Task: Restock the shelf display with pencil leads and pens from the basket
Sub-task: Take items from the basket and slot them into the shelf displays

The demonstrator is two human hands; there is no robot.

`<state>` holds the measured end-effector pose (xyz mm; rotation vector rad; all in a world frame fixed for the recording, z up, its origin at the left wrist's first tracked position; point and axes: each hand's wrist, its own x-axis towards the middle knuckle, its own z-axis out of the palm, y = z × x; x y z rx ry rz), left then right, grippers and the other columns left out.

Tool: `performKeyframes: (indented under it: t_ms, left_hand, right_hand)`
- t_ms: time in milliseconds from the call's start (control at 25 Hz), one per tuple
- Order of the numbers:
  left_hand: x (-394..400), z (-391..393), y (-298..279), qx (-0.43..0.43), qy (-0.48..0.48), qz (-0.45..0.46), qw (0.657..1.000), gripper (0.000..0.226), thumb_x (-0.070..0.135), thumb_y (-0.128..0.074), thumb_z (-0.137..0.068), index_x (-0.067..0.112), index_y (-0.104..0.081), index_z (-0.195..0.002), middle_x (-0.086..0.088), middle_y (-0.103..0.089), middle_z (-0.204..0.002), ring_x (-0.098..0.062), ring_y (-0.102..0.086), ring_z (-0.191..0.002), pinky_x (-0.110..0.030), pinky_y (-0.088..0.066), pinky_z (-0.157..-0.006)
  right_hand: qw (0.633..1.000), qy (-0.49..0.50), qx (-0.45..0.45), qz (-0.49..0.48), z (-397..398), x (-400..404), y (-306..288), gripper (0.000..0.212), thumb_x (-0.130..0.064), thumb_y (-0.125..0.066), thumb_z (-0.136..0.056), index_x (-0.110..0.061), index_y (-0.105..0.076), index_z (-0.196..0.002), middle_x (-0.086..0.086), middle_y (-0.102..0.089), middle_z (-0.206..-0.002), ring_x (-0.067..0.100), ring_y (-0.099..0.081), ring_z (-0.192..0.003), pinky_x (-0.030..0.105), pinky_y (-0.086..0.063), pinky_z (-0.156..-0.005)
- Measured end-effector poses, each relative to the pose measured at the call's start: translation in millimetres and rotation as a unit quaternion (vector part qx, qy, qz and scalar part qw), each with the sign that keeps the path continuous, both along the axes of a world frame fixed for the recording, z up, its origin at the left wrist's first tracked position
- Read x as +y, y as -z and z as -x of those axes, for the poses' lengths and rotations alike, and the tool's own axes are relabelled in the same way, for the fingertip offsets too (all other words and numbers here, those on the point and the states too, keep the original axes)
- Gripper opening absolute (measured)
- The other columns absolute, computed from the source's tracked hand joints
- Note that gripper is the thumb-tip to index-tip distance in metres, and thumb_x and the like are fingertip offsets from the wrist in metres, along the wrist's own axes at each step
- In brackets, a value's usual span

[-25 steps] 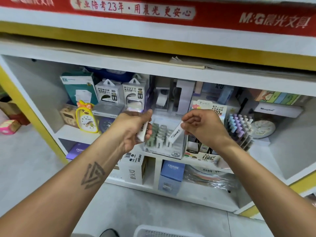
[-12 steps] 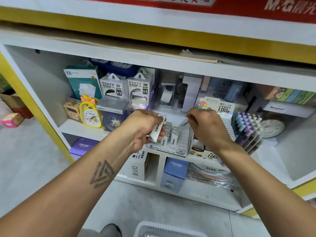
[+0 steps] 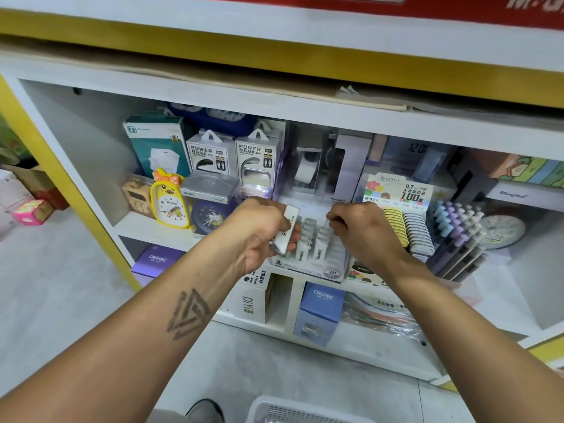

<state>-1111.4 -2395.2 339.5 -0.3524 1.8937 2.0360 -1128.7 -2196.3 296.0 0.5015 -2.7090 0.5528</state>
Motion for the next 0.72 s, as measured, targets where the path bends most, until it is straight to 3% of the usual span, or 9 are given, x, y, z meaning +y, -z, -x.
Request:
performKeyframes:
  t_ms: [80, 200, 280, 360, 400, 440, 520, 640, 720]
  left_hand:
    - [0, 0, -1, 0.006, -0.006, -0.003, 1.0, 0.027, -0.016, -0.045, -0.089, -0.002, -0.064, -0.101, -0.015, -0.069, -0.074, -0.025, -0.066, -0.066, -0.036, -0.056, -0.068]
    - [-2, -2, -4, 0.003, 0.002, 0.004, 1.0, 0.028, -0.014, -0.048, -0.09, 0.001, -0.065, -0.107, -0.015, -0.072, -0.082, -0.024, -0.069, -0.071, -0.034, -0.055, -0.064]
    - [-2, -4, -5, -0.005, 0.014, 0.0, 1.0, 0.028, -0.011, -0.051, -0.091, 0.004, -0.065, -0.109, -0.014, -0.075, -0.091, -0.024, -0.072, -0.076, -0.034, -0.055, -0.065]
    - [-1, -5, -5, -0.007, 0.01, -0.023, 1.0, 0.025, -0.009, -0.055, -0.091, 0.004, -0.062, -0.112, -0.015, -0.076, -0.092, -0.025, -0.074, -0.075, -0.035, -0.056, -0.07]
    - [-1, -4, -6, -0.003, -0.004, -0.04, 0.999, 0.024, -0.007, -0.057, -0.091, 0.005, -0.059, -0.111, -0.016, -0.076, -0.091, -0.025, -0.075, -0.075, -0.036, -0.057, -0.074]
    - [0, -3, -7, 0.002, -0.023, -0.06, 0.998, 0.023, -0.006, -0.059, -0.091, 0.008, -0.058, -0.11, -0.017, -0.076, -0.091, -0.026, -0.075, -0.077, -0.037, -0.057, -0.078]
    - [1, -1, -8, 0.018, -0.062, -0.097, 0.993, 0.021, -0.004, -0.062, -0.091, 0.008, -0.056, -0.107, -0.02, -0.075, -0.094, -0.028, -0.075, -0.083, -0.036, -0.06, -0.075]
    - [5, 1, -9, 0.036, -0.085, -0.11, 0.99, 0.01, -0.003, -0.062, -0.091, 0.006, -0.06, -0.095, -0.02, -0.074, -0.095, -0.026, -0.074, -0.08, -0.028, -0.061, -0.061]
    - [7, 2, -9, 0.035, -0.092, -0.115, 0.988, 0.009, -0.002, -0.06, -0.093, 0.005, -0.06, -0.099, -0.02, -0.074, -0.099, -0.026, -0.074, -0.084, -0.027, -0.061, -0.063]
  right_hand:
    - [1.0, 0.002, -0.007, -0.012, 2, 0, 2, 0.014, -0.003, -0.06, -0.093, -0.003, -0.074, -0.094, 0.013, -0.074, -0.088, 0.029, -0.069, -0.083, 0.04, -0.055, -0.076]
    - [0.997, -0.001, -0.031, -0.067, 2, -1, 5, 0.03, 0.004, -0.058, -0.091, -0.006, -0.073, -0.115, 0.012, -0.074, -0.11, 0.028, -0.068, -0.101, 0.034, -0.053, -0.093]
    - [0.994, -0.007, -0.049, -0.101, 1, -2, 5, 0.04, 0.008, -0.056, -0.09, -0.009, -0.068, -0.124, 0.011, -0.07, -0.115, 0.028, -0.065, -0.104, 0.028, -0.049, -0.093]
    - [0.998, -0.004, -0.044, -0.043, -1, -6, -3, 0.035, 0.003, -0.057, -0.093, -0.012, -0.07, -0.122, 0.003, -0.068, -0.107, 0.018, -0.064, -0.096, 0.021, -0.048, -0.086]
    - [0.997, 0.009, -0.057, 0.043, -2, -9, -9, 0.028, -0.003, -0.058, -0.096, -0.015, -0.072, -0.117, -0.003, -0.069, -0.102, 0.011, -0.065, -0.089, 0.016, -0.048, -0.08]
    - [0.983, 0.019, -0.101, 0.154, -3, -12, -15, 0.02, -0.011, -0.06, -0.097, -0.019, -0.074, -0.109, -0.007, -0.072, -0.095, 0.007, -0.068, -0.081, 0.013, -0.049, -0.072]
    - [0.901, 0.008, -0.25, 0.354, -5, -18, -28, 0.014, -0.025, -0.061, -0.099, -0.016, -0.072, -0.099, 0.002, -0.077, -0.086, 0.018, -0.074, -0.074, 0.02, -0.052, -0.059]
    - [0.788, -0.046, -0.379, 0.483, -13, -20, -35, 0.022, -0.022, -0.07, -0.089, -0.004, -0.071, -0.101, 0.022, -0.075, -0.094, 0.032, -0.075, -0.081, 0.026, -0.059, -0.061]
    - [0.76, -0.058, -0.367, 0.534, -13, -16, -34, 0.024, -0.006, -0.073, -0.08, 0.002, -0.07, -0.102, 0.026, -0.074, -0.095, 0.031, -0.075, -0.081, 0.026, -0.061, -0.067]
